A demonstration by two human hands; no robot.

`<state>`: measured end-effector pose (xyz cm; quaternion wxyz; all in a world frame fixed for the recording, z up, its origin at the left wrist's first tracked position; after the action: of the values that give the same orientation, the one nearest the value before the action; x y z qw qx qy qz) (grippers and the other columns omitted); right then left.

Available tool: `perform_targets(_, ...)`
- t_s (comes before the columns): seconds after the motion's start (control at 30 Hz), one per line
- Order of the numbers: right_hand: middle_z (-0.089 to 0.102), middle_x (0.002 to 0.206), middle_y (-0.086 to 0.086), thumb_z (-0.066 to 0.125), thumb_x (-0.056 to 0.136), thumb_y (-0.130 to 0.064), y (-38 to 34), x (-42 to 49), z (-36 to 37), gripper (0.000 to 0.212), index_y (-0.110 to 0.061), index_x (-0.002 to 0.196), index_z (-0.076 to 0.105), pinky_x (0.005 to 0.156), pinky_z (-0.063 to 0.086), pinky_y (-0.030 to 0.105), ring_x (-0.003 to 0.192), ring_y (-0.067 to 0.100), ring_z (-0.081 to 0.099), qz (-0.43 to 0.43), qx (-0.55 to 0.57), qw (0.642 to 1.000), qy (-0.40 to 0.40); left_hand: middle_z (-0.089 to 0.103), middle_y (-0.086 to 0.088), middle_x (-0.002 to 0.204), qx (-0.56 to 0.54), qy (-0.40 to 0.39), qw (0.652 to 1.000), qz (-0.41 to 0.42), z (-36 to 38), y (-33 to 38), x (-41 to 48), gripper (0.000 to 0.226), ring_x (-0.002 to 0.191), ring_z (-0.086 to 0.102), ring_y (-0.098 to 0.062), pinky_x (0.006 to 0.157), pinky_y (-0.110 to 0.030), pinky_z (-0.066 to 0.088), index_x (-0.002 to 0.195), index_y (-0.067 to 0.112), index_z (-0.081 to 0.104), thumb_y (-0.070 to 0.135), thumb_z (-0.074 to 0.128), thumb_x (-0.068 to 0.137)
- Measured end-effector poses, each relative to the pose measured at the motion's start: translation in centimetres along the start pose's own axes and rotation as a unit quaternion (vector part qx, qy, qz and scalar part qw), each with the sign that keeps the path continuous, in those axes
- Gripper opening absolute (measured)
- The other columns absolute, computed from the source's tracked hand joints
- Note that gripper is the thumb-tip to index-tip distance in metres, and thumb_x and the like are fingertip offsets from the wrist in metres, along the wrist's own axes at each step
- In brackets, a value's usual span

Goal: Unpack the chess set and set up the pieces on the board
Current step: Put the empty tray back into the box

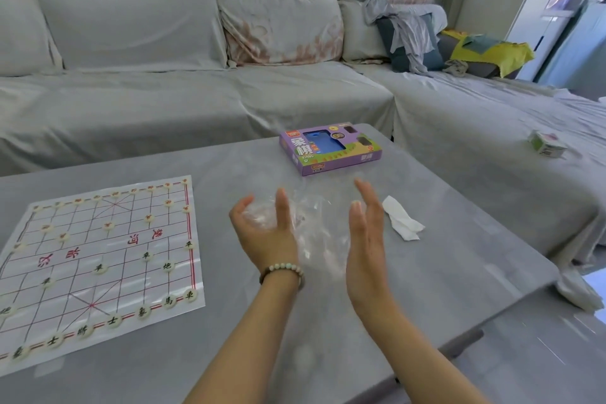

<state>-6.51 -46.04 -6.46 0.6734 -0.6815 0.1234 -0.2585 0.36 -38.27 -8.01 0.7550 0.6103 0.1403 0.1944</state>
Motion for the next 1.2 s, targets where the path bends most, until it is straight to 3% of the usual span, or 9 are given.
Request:
perform_targets(0.17,0.033,0.146,-0.017,0.037,0.063,-0.084,-0.3,-1.1,2.7,0.073,-0.056,0.129,0.036,0.114,0.027,0.034,0.130,-0.003,0.036,0.112,0.092,0.989,-0.030,0.060,0.009,0.092,0.014,-0.175,0.984,0.003,0.2,1.3,-2.7,0.035,0.087,0.061,-0.010,0.066,-0.010,0.045,0.098,0.020,0.052,0.041,0.069,0.076)
perform_targets(0.37,0.074,0.088,0.003,0.034,0.093,-0.055,-1.1,-0.1,2.4,0.052,-0.018,0.094,0.070,0.070,0.055,0.027,0.083,0.015,0.070,0.125,0.104,0.986,-0.032,0.050,0.006,0.119,-0.002,-0.248,0.967,-0.062,-0.5,2.1,-4.7,0.069,0.092,0.055,0.005,0.064,-0.005,0.041,0.108,0.041,0.052,0.084,0.025,0.060)
perform_targets(0.5,0.069,0.111,-0.011,0.032,0.087,-0.067,-0.6,-0.8,3.5,0.052,-0.033,0.107,0.067,0.098,0.045,0.029,0.110,0.002,0.060,0.136,0.038,0.986,-0.093,0.063,-0.001,0.113,-0.031,-0.236,0.965,-0.105,0.1,2.1,-2.7,0.074,0.097,0.063,-0.010,0.083,-0.025,0.050,0.125,0.025,0.049,0.075,0.036,0.072)
perform_targets(0.6,0.057,0.128,-0.014,0.030,0.063,-0.088,-0.1,-0.9,3.8,0.075,-0.043,0.113,0.061,0.113,0.030,0.034,0.126,0.004,0.045,0.173,0.010,0.975,-0.136,0.067,-0.006,0.100,0.061,-0.239,0.964,-0.103,0.3,1.2,-0.7,0.067,0.087,0.065,-0.015,0.068,-0.011,0.048,0.114,0.008,0.057,0.064,0.038,0.084)
perform_targets(0.67,0.057,0.121,-0.019,0.024,0.079,-0.075,-0.1,-0.7,3.6,0.049,-0.047,0.101,0.057,0.110,0.028,0.026,0.116,-0.002,0.048,0.171,0.006,0.974,-0.150,0.063,-0.002,0.095,0.111,-0.227,0.963,-0.094,0.5,0.3,-0.3,0.056,0.074,0.058,-0.007,0.053,-0.002,0.039,0.107,0.005,0.061,0.054,0.040,0.090)
perform_targets(0.77,0.040,0.135,-0.028,0.022,0.096,-0.050,-0.6,1.0,1.5,0.040,-0.043,0.131,0.042,0.101,0.018,0.013,0.118,-0.015,0.036,0.112,-0.010,0.987,-0.115,0.057,0.001,0.088,0.134,-0.180,0.966,-0.130,1.3,-1.0,0.0,0.039,0.076,0.050,-0.013,0.061,-0.016,0.035,0.094,0.011,0.058,0.049,0.048,0.090)
perform_targets(0.87,0.028,0.150,-0.014,0.026,0.100,-0.041,0.5,5.2,-3.2,0.041,-0.034,0.135,0.046,0.108,0.015,0.019,0.135,-0.002,0.023,0.038,-0.122,0.991,-0.040,0.053,0.003,0.071,0.140,-0.181,0.964,-0.132,2.4,-2.4,0.3,0.036,0.070,0.050,-0.016,0.051,-0.018,0.035,0.083,0.011,0.054,0.046,0.054,0.087)
perform_targets(1.0,0.005,0.159,-0.002,0.027,0.097,-0.052,6.8,9.1,-10.3,0.045,-0.037,0.135,0.045,0.118,0.003,0.039,0.145,0.018,0.003,0.123,-0.343,0.931,-0.005,0.065,-0.006,0.086,0.168,-0.204,0.957,-0.122,4.1,-5.3,0.3,0.049,0.087,0.063,-0.032,0.077,-0.035,0.053,0.085,0.011,0.060,0.059,0.056,0.079)
perform_targets(1.2,0.027,0.153,0.000,0.019,0.102,-0.037,12.0,10.1,-11.2,0.044,-0.024,0.139,0.039,0.117,0.003,0.040,0.144,0.017,0.010,0.103,-0.447,0.886,-0.064,0.056,0.001,0.060,0.154,-0.210,0.953,-0.154,4.8,-6.6,-0.4,0.036,0.035,0.050,-0.005,0.033,-0.014,0.036,0.075,0.016,0.055,0.051,0.056,0.085)
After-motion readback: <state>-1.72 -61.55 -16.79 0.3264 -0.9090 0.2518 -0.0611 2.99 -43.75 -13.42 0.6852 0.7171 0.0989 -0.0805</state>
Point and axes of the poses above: each hand's wrist, its own x-axis towards the middle knuckle, its own z-axis out of the palm, y = z × x, the point moved 1 cm from there along x, towards the middle knuckle
